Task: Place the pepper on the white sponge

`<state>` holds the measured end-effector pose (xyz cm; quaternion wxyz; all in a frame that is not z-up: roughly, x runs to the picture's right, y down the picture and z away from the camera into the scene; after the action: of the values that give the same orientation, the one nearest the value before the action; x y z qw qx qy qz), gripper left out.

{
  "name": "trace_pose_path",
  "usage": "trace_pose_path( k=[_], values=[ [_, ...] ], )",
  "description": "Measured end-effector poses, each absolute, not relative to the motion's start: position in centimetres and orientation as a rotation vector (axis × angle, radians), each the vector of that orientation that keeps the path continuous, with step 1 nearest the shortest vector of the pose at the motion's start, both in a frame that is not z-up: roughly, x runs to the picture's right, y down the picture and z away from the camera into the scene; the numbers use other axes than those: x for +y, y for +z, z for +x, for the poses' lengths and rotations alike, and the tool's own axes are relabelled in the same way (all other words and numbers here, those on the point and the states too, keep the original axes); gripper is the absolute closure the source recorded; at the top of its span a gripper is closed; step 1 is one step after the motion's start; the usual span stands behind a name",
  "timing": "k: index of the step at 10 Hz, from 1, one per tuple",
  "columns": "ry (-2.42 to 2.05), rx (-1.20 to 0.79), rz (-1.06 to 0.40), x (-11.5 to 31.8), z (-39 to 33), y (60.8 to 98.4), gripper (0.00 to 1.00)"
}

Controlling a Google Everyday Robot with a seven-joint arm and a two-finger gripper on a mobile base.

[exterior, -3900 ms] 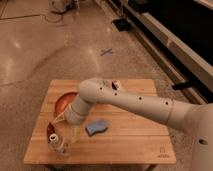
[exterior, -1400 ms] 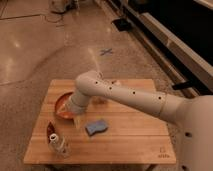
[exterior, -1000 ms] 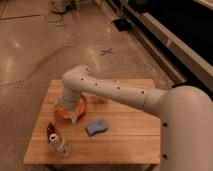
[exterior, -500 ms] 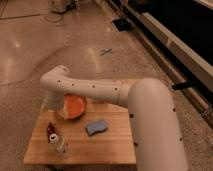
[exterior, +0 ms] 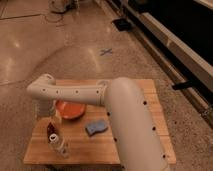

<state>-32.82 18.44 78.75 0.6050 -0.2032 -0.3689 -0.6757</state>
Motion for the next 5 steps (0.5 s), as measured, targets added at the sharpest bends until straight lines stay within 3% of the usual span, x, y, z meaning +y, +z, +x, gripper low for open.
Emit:
trace_pose_path(
  k=[5],
  values=[
    [-1.592,-0.835,-0.568,22.2,-33.4,79.6,0.25]
  ],
)
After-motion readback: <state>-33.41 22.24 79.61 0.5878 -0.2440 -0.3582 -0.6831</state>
